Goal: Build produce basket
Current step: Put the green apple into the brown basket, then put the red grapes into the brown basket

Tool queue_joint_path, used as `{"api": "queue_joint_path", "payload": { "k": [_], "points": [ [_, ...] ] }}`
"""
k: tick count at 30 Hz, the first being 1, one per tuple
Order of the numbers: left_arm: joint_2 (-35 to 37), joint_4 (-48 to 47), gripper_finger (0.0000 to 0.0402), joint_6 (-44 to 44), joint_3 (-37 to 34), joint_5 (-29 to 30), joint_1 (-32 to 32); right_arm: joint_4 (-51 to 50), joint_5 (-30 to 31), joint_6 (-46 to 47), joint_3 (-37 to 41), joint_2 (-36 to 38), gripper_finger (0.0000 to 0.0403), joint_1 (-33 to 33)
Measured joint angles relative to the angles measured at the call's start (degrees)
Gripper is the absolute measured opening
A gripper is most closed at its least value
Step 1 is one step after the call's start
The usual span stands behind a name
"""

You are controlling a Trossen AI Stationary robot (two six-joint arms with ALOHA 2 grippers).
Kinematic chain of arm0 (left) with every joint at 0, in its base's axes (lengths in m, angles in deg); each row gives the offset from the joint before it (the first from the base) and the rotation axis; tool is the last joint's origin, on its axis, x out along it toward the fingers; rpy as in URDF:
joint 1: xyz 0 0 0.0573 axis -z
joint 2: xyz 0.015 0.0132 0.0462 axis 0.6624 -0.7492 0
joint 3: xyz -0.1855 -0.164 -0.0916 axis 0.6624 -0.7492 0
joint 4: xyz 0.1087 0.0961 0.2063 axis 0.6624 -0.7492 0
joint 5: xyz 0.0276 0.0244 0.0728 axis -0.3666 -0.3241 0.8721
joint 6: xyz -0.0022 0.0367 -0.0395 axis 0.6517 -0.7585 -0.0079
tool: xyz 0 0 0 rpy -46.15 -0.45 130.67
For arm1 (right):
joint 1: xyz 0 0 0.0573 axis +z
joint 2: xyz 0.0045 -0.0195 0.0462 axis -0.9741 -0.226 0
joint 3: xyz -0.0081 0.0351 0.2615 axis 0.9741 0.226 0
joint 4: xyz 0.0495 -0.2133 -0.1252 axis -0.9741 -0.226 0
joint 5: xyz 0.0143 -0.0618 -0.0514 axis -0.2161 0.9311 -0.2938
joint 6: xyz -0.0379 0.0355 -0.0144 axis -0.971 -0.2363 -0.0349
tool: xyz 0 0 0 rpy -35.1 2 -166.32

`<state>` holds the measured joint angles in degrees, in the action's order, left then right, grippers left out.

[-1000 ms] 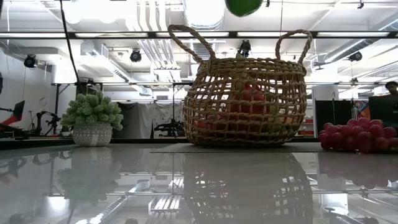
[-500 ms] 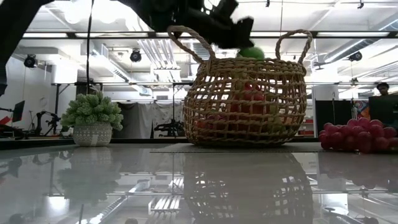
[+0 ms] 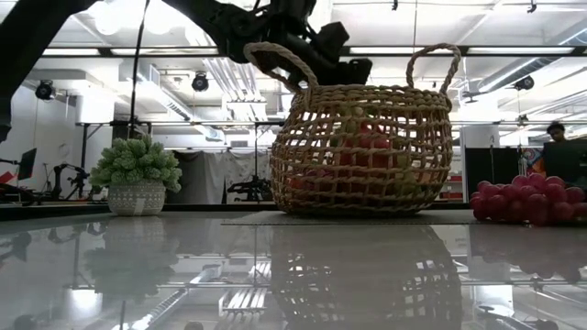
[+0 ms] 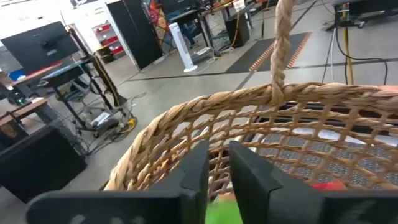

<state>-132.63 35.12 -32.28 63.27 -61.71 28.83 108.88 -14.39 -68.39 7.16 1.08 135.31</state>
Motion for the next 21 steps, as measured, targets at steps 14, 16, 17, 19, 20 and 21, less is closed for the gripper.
{"api": "queue_joint_path", "payload": {
  "k": [14,16,17,19,20,21],
  "points": [
    [4.3,-0.6,0.0104,-7.4,-0.1,0.0,4.6,0.0,0.3,6.4,0.0,0.0,0.0368,0.0],
    [6.6,-1.7,0.0104,-11.2,-0.1,0.0,7.2,0.0,0.6,8.1,0.0,0.0,0.0368,0.0],
    [7.9,-2.7,0.0104,-13.1,-0.1,0.0,8.7,0.0,0.8,8.7,0.0,0.0,0.0368,0.0],
    [10.4,-5.2,0.0104,-16.4,-0.4,0.0,11.9,-0.1,2.2,10.1,0.0,0.0,0.0368,0.0],
    [11.6,-6.0,0.0105,-17.6,-0.7,0.0,13.5,-0.5,2.7,10.6,0.0,0.0,0.0368,0.0],
    [13.2,-7.2,0.0105,-18.2,-1.3,-0.1,15.1,-1.1,3.3,11.5,0.0,0.0,0.0368,0.0]
  ]
}}
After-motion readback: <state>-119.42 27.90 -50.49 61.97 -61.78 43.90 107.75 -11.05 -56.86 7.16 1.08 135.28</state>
